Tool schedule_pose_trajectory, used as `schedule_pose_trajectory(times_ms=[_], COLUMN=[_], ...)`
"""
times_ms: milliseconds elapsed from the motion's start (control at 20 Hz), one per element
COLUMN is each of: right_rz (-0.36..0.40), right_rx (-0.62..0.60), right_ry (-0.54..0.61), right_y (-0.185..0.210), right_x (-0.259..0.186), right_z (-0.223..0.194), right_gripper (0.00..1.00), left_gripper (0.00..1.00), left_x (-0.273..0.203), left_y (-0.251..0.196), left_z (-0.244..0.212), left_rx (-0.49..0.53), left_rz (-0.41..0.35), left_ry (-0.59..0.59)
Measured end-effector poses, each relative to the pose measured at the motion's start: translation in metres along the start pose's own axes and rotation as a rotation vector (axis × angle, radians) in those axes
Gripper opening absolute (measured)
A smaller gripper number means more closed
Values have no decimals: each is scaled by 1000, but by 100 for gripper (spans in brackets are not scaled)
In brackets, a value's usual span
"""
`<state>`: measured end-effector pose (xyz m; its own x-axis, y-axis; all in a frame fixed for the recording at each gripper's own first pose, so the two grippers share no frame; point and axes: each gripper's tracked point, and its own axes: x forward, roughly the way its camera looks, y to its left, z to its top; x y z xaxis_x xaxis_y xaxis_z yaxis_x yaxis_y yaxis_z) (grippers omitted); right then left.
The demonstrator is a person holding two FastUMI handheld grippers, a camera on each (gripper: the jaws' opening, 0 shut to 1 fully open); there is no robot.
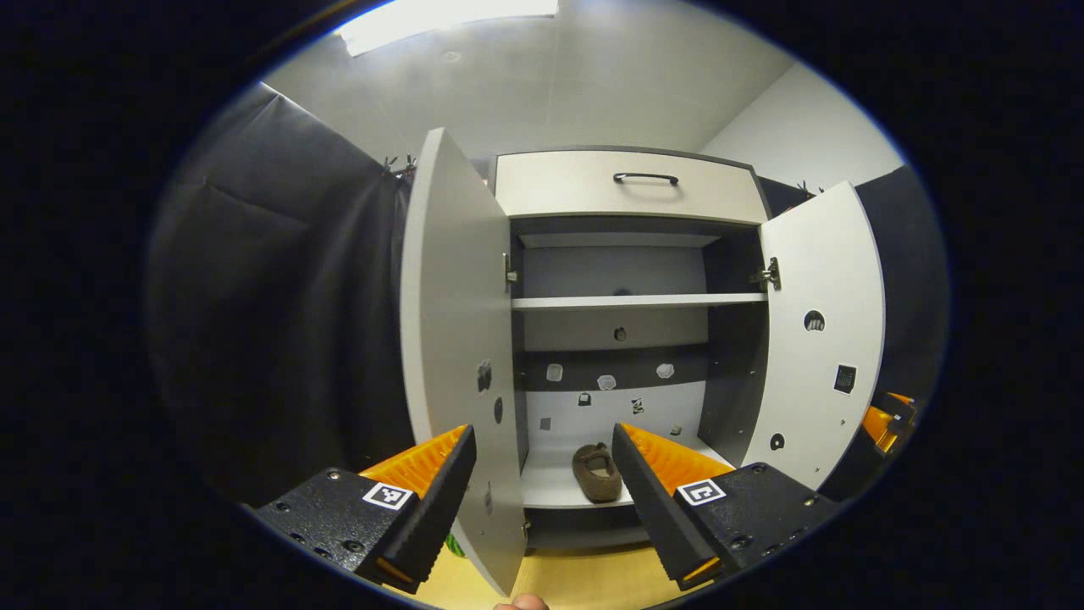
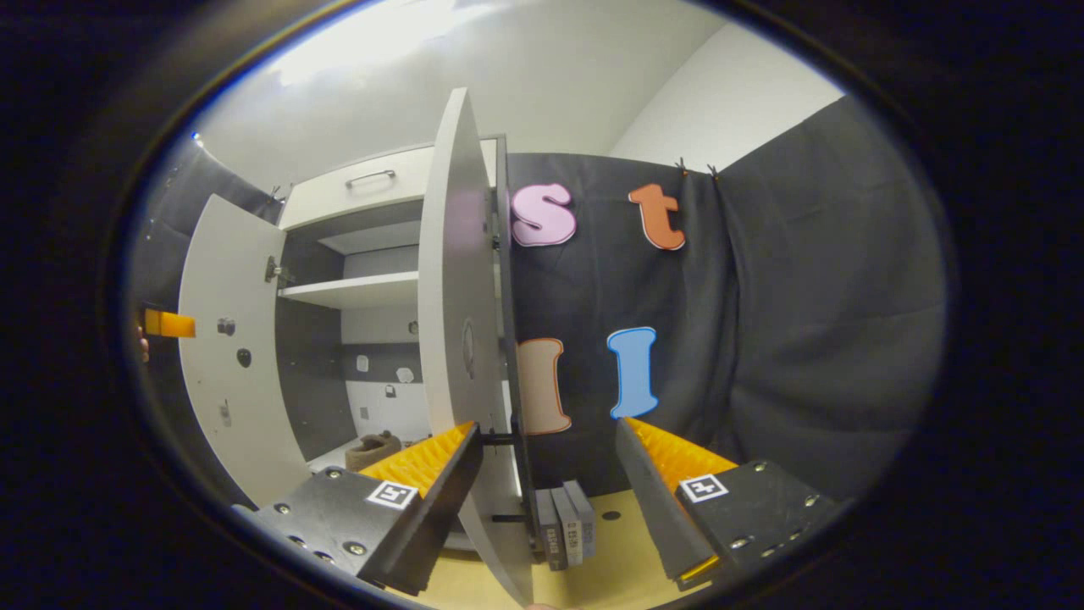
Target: Grab one shoe with the right hand and put it into the shoe cabinet, grab the other shoe with the left hand and put it into the shoe cabinet; then close the right door with the right hand and the left door with the left hand.
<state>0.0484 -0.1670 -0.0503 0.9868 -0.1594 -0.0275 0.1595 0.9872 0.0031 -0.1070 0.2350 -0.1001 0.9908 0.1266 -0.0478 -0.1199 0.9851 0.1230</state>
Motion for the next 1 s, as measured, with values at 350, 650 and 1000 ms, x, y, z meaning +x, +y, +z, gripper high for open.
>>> schedule_pose_trajectory(times_ms=[350, 650, 1000], right_rz=[117, 236, 329], right_rx=[4, -3, -53], right_ry=[7, 13, -30], right_y=[60, 121, 180], right_x=[6, 16, 10], right_z=[-7, -11, -4], right_gripper=[92, 92, 93], left_gripper=[99, 97, 96], left_x=[-35, -39, -15], left_y=[61, 109, 143], left_z=[20, -8, -46], left_rx=[11, -28, -66], left_rz=[153, 272, 299], left_ry=[-65, -21, 45])
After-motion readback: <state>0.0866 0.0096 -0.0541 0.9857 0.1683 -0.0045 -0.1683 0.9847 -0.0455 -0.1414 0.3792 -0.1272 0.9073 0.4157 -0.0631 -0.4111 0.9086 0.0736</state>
